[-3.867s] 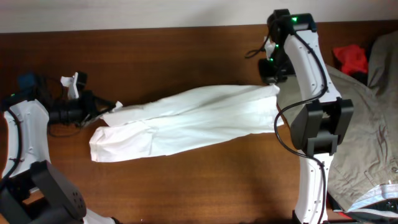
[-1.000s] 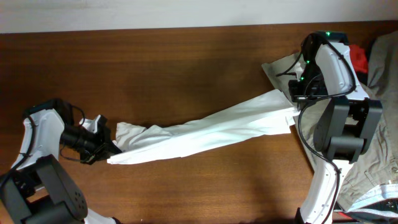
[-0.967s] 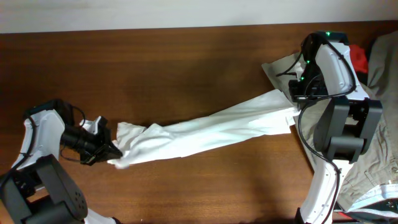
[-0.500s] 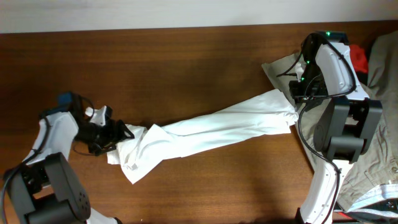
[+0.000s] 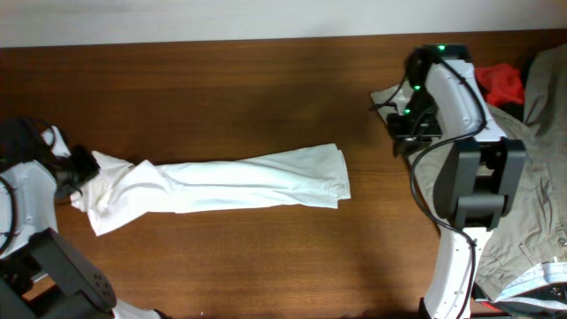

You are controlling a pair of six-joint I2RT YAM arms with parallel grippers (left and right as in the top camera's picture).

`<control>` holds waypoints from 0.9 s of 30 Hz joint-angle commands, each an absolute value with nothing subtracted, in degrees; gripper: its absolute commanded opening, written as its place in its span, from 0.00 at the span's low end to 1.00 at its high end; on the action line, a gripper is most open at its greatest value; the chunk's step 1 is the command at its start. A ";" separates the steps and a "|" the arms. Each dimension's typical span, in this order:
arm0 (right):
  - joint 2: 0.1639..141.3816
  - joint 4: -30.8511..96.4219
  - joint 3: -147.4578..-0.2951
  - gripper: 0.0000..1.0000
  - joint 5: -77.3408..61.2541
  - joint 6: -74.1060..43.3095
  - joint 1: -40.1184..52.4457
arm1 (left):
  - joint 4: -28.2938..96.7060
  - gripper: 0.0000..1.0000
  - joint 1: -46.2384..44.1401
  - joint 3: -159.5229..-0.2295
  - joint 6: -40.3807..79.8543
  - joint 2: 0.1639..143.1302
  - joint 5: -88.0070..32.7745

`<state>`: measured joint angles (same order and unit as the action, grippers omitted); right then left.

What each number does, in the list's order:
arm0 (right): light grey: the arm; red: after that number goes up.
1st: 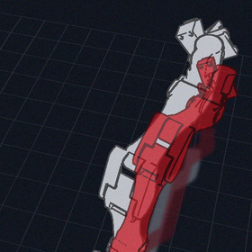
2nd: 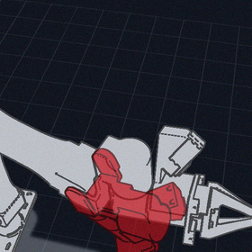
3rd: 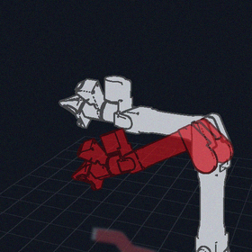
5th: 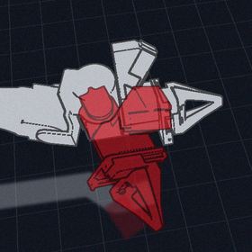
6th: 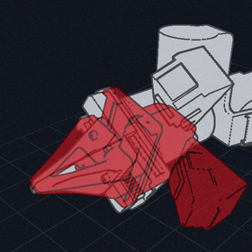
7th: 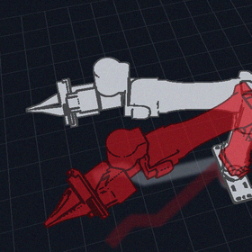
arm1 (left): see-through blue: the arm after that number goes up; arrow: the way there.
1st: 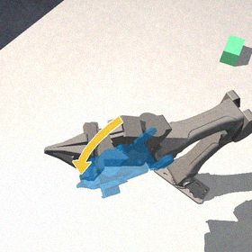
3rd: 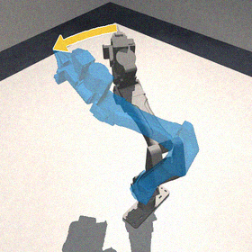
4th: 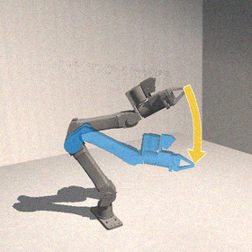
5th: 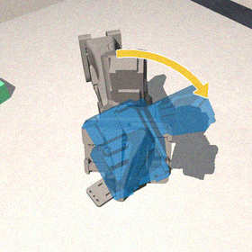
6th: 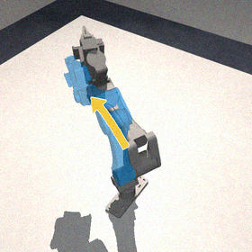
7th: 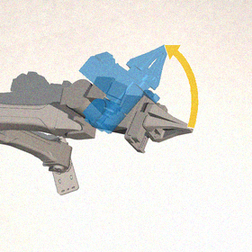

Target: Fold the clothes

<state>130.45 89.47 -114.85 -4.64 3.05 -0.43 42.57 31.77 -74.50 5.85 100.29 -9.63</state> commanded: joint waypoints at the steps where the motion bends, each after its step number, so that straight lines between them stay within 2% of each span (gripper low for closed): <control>1: 130.65 89.10 -114.63 0.30 -5.98 3.66 2.63 | 49.47 0.99 31.35 -82.89 5.98 100.03 -12.67; 3: 130.65 89.08 -114.63 0.30 -6.00 3.64 3.33 | 54.04 0.99 28.91 -84.93 5.98 99.92 -14.02; 6: 130.65 89.17 -114.63 0.30 -6.04 3.60 3.38 | 56.47 0.99 19.94 -84.05 3.73 100.14 -15.62; 10: 130.65 89.97 -114.63 0.30 -6.00 3.64 3.38 | 56.66 0.99 12.16 -83.07 8.36 102.45 -6.83; 13: 130.65 90.24 -114.63 0.30 -6.02 3.62 3.38 | 56.62 0.99 11.29 -83.07 13.54 105.10 -6.15; 20: 130.65 91.09 -114.63 0.30 -6.00 3.62 3.38 | 54.68 0.99 11.29 -83.07 16.32 110.04 0.51; 22: 130.65 91.09 -114.63 0.30 -6.00 3.64 3.38 | 53.10 0.95 11.29 -83.07 16.29 111.26 0.51; 25: 130.65 91.07 -114.63 0.30 -5.87 4.08 3.38 | 51.31 0.76 11.29 -83.07 16.38 112.25 1.34; 27: 130.65 91.07 -114.63 0.30 -5.80 4.08 3.38 | 50.92 0.77 11.29 -83.07 16.53 113.32 1.54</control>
